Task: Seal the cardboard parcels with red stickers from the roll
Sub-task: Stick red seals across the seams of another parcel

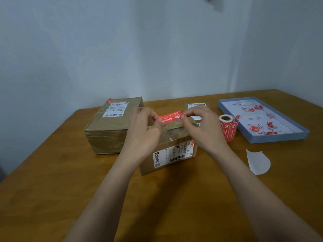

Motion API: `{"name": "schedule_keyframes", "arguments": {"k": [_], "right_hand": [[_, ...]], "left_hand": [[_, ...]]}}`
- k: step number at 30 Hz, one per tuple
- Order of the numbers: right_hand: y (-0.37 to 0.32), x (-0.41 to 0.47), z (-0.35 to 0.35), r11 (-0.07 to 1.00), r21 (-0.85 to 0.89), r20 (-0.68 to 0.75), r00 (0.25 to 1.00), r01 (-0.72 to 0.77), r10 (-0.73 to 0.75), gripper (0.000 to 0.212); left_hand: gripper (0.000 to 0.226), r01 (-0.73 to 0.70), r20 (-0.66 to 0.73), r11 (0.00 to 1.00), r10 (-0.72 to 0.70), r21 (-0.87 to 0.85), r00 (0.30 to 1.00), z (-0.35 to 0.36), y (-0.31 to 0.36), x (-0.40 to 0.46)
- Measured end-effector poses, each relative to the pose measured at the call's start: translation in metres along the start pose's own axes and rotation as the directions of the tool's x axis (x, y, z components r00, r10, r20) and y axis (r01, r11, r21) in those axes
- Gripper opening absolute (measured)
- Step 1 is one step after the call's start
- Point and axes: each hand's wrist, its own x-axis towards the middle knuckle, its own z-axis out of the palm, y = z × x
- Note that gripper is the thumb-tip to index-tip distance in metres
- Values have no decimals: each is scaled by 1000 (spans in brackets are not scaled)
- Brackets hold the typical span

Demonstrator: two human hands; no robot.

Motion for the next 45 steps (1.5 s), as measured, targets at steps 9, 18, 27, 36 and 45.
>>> {"name": "schedule_keyframes", "arguments": {"k": [9,18,27,36,45], "right_hand": [[2,11,7,983,9,68,981,-184,183,13],[10,8,20,974,-51,100,969,-220,224,17],[19,6,35,974,-179,14,989,-140,145,17],[20,4,43,972,-213,-39,995,-103,97,20],[17,4,44,966,-224,-47,991,-132,124,23]], "left_hand": [[10,223,-11,975,-223,4,975,8,-14,14],[22,236,-15,965,-235,115,972,19,-31,18],[13,229,-50,951,-223,209,973,24,-44,23],[16,214,-95,932,-194,294,976,29,-47,25],[16,214,-97,928,-194,303,976,30,-46,24]]}}
